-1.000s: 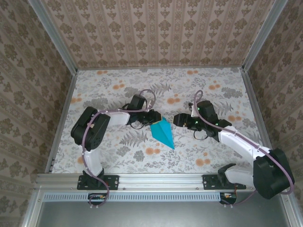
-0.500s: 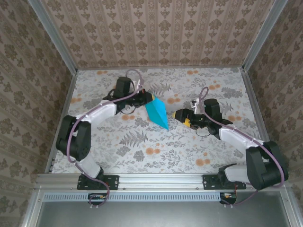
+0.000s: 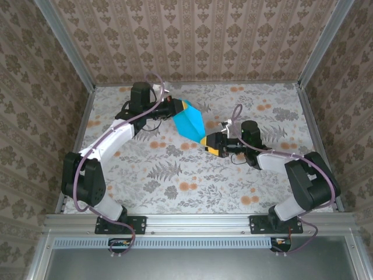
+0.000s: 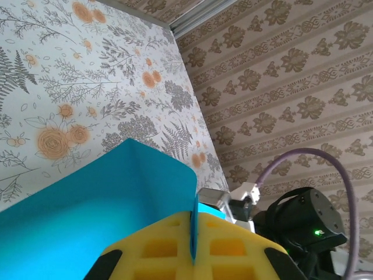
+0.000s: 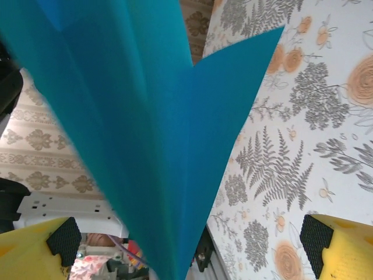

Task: Fold a paper plane with a square sheet of paper (fold left side to right side)
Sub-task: Turn over the paper at the center of the table.

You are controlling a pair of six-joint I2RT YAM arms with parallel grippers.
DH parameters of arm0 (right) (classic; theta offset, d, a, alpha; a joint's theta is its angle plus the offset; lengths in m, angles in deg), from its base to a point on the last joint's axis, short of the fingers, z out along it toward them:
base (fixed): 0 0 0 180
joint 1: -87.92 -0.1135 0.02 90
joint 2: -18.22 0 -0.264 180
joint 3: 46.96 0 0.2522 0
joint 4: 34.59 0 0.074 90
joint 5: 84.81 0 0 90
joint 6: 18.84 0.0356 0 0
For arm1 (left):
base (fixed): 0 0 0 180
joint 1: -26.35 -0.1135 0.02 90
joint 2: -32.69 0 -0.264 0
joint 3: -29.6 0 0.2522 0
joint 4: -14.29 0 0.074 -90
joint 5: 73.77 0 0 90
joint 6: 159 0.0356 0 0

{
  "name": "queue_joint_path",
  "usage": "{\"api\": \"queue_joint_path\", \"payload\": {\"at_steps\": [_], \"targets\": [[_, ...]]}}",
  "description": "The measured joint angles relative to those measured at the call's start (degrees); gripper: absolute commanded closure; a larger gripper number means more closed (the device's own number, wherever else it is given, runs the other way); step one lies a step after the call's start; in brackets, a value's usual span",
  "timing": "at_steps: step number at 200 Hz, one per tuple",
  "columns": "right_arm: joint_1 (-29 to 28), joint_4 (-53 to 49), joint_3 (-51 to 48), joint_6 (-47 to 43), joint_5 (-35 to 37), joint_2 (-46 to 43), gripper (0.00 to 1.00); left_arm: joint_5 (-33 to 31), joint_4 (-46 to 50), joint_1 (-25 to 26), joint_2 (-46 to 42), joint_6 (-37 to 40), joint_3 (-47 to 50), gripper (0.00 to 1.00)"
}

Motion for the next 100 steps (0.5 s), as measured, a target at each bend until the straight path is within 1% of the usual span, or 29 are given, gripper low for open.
{"api": "queue_joint_path", "payload": {"at_steps": [12,16,54,63,100], "targets": [[-0.5,3.3,1.0,2.5,-0.4,1.6,0.08,0.3,-0.3,0.0,-0.3,-0.7,0.5,0.99],[-0.6,4.3,1.5,3.1,-0.5,2.2,0.11,0.4,-0.4,0.0,-0.4,-0.9,0.7,0.99],[-1.0,10.9,5.3,8.2,-1.3,4.2,0.32,1.0,-2.4,0.0,-1.0,-2.7,3.3,0.99],[-1.0,11.9,5.8,8.7,-1.5,4.3,0.39,1.1,-2.8,0.0,-1.1,-3.1,4.0,0.99],[-1.0,13.2,6.8,9.8,-1.6,4.3,0.51,1.3,-3.0,0.0,-1.1,-4.0,5.4,0.99]]}}
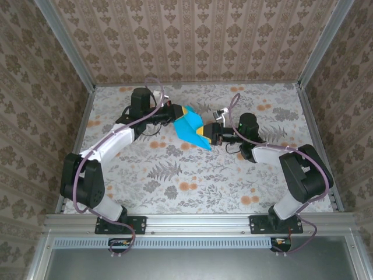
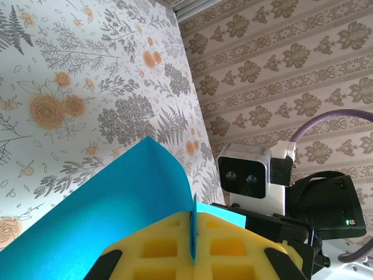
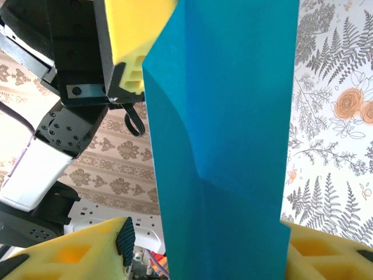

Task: Fold a paper plane with a square sheet of paper (fold left side to right side)
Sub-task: Turn over the paper at the center of the table.

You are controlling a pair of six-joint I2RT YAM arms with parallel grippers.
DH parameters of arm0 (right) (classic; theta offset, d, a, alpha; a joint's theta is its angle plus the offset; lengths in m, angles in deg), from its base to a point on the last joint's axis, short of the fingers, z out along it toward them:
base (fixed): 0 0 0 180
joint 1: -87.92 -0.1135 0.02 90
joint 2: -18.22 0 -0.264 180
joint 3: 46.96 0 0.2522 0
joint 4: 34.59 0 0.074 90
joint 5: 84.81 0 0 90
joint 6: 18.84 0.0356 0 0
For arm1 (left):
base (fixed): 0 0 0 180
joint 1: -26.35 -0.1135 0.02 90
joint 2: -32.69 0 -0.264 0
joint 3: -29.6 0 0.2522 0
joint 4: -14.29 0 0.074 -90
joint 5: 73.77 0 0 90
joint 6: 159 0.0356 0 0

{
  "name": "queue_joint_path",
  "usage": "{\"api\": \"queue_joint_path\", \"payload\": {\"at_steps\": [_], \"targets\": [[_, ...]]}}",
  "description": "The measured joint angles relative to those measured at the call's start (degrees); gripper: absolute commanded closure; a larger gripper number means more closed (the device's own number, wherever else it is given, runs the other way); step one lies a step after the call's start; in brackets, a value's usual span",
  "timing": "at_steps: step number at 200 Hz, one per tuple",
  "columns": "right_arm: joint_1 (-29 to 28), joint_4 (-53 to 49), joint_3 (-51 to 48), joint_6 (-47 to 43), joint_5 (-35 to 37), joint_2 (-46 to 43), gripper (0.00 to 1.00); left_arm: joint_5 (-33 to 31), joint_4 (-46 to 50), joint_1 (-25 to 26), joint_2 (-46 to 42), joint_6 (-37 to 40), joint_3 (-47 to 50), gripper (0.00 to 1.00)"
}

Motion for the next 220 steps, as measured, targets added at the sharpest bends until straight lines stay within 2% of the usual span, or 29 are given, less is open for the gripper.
{"api": "queue_joint_path", "payload": {"at_steps": [60,91,121,154,180,201,220], "targets": [[0.0,-0.5,0.5,-0.3,0.0,0.1,0.68,0.2,-1.3,0.0,0.0,-0.4,0.8,0.98],[0.0,-3.1,0.6,-1.8,0.1,0.1,0.76,0.2,-1.2,0.1,0.0,-0.4,1.0,0.85],[0.0,-9.4,0.8,-5.5,0.1,-1.2,0.81,-0.3,0.5,-0.1,-0.6,1.4,1.0,0.65],[0.0,-24.6,3.1,-15.1,1.7,-5.7,0.82,-2.5,6.1,-2.3,-4.4,5.0,2.5,0.48],[0.0,-42.5,8.0,-26.3,6.7,-9.7,0.84,-5.2,11.1,-6.1,-10.3,7.8,4.9,0.41],[-0.9,-57.9,13.6,-36.1,15.9,-12.1,0.84,-9.6,15.5,-8.8,-16.0,10.2,6.6,0.38],[-4.2,-71.2,19.3,-43.8,29.2,-13.3,0.84,-14.3,18.6,-9.9,-21.1,11.8,8.2,0.35]]}}
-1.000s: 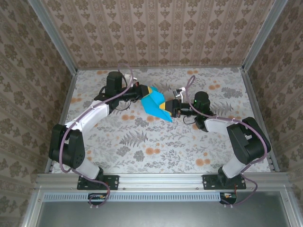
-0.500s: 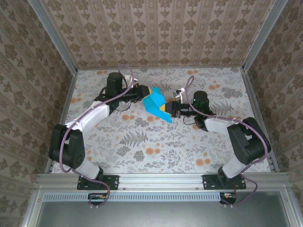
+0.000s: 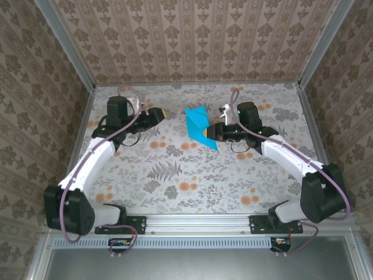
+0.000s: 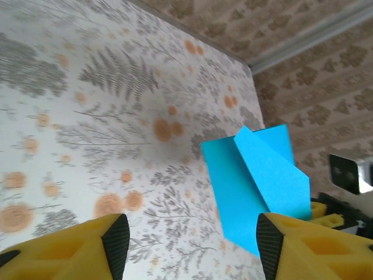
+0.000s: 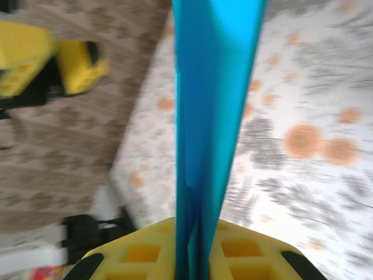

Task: Fold a paper plane with a square sheet of paper (fold left side to right side)
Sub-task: Turn over the paper at the center of the table.

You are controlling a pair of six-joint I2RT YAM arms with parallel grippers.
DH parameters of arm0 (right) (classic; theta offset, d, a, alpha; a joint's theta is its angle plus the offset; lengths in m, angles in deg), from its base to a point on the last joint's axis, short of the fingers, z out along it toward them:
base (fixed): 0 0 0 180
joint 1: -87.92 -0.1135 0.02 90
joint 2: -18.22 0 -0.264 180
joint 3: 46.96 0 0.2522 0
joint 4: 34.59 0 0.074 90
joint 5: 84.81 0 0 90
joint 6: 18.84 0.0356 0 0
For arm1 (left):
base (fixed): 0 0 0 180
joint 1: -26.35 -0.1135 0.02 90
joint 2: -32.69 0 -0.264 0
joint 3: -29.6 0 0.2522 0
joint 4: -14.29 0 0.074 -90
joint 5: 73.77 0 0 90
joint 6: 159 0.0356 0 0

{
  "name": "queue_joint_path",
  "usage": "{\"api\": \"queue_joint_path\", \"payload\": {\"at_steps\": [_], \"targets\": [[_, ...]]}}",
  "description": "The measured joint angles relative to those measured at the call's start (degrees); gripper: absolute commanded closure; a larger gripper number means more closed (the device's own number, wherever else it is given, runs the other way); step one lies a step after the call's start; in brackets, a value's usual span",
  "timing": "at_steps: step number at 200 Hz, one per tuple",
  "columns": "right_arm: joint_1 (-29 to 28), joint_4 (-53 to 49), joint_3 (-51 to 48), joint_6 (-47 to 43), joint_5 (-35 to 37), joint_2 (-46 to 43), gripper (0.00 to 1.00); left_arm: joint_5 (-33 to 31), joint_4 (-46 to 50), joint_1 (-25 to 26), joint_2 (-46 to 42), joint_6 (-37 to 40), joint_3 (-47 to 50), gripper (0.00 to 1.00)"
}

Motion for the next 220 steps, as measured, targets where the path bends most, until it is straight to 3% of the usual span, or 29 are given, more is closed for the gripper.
{"api": "queue_joint_path", "payload": {"at_steps": [26,61,104,155,174,220], "targets": [[-8.9,-14.4,9.5,-8.3,21.9,3.0,0.83,-6.4,3.0,-0.7,-6.3,1.2,2.9,0.33],[-17.5,-27.8,21.7,-15.6,49.4,16.7,0.84,-13.0,7.1,-2.3,-11.1,2.2,4.8,0.32],[-23.4,-37.1,28.1,-21.5,71.9,33.3,0.85,-16.0,9.6,-3.8,-13.0,3.3,4.8,0.31],[-27.4,-41.5,31.6,-23.9,80.6,43.9,0.83,-16.1,9.6,-4.5,-12.9,3.3,5.5,0.31],[-28.5,-43.5,33.0,-23.9,80.4,46.8,0.8,-15.9,9.6,-4.5,-12.6,3.3,5.6,0.31],[-30.1,-47.1,34.3,-22.2,74.3,48.4,0.59,-13.6,9.5,-4.5,-11.3,3.3,6.3,0.31]]}}
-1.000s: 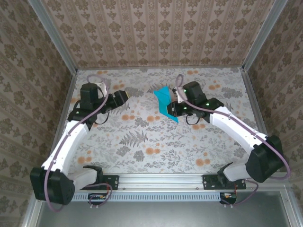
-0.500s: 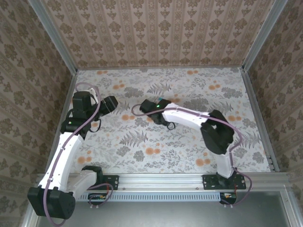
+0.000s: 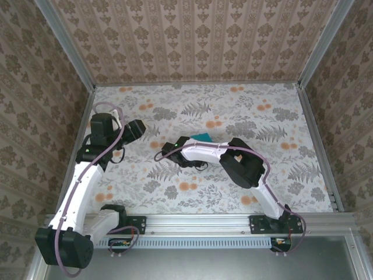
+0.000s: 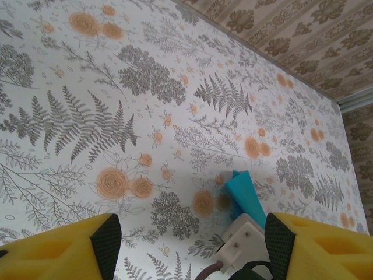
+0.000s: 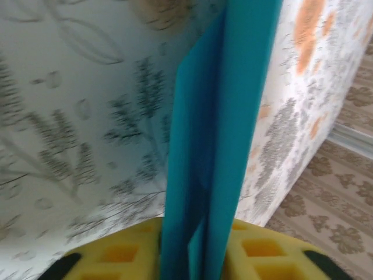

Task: Fold a paper plane with a square sheet of paper (fold left side to right side)
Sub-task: Turn over the paper at the center of the table, then fold the wing for the fifth time at the center of the table.

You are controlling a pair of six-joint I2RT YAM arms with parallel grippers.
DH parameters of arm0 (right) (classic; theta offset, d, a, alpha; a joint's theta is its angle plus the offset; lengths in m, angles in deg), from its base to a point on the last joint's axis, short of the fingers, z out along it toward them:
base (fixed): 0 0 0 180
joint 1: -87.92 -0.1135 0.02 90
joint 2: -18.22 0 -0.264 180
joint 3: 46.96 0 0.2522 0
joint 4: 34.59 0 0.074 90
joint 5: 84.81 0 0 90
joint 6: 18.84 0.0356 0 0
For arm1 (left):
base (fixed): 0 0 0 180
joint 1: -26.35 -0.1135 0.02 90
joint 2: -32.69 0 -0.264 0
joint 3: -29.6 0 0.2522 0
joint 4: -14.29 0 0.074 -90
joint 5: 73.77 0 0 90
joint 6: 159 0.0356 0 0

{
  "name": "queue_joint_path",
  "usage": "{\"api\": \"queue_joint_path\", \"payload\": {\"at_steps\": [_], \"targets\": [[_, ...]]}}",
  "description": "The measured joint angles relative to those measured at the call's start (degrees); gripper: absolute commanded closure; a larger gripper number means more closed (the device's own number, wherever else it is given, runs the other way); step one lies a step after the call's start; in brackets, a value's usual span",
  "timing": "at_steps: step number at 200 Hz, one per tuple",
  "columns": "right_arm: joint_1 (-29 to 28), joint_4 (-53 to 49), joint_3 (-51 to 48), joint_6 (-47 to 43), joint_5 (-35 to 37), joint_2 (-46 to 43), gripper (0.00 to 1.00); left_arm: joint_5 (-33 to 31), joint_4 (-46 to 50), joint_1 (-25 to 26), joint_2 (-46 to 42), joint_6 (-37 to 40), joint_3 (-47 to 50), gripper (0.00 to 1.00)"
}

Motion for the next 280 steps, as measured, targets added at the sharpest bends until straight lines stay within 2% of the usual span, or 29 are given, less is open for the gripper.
{"api": "queue_joint_path", "payload": {"at_steps": [48,76,110,128,189,215,252,268,280], "targets": [[0.0,-1.6,-0.6,3.9,-11.5,-3.5,0.35,6.3,-2.6,0.0,3.8,-1.8,3.9,0.31],[0.0,-0.9,-4.5,6.3,-18.5,-12.5,0.19,9.7,-5.6,0.6,6.7,-4.1,6.8,0.31],[1.8,3.7,-12.7,9.1,-26.9,-26.5,0.01,12.2,-10.5,5.1,11.3,-7.3,8.4,0.3],[5.4,8.0,-18.3,10.6,-31.7,-33.9,0.0,12.7,-13.8,8.6,14.3,-9.2,8.7,0.3],[26.0,32.5,-39.8,21.5,-50.2,-54.8,0.0,13.4,-25.2,20.6,30.2,-14.3,6.1,0.31],[31.0,40.1,-45.1,25.4,-56.4,-57.2,0.0,13.9,-28.5,22.7,36.8,-15.3,1.9,0.31],[34.6,44.8,-48.6,27.8,-61.3,-57.5,0.0,14.6,-32.0,24.2,45.2,-15.7,-4.1,0.33],[35.2,45.2,-49.2,28.1,-62.5,-57.9,0.0,15.2,-33.1,24.6,48.1,-16.1,-5.4,0.39],[35.6,45.9,-49.5,28.2,-63.3,-58.0,0.0,15.5,-33.4,24.8,49.9,-16.5,-6.0,0.48]]}}
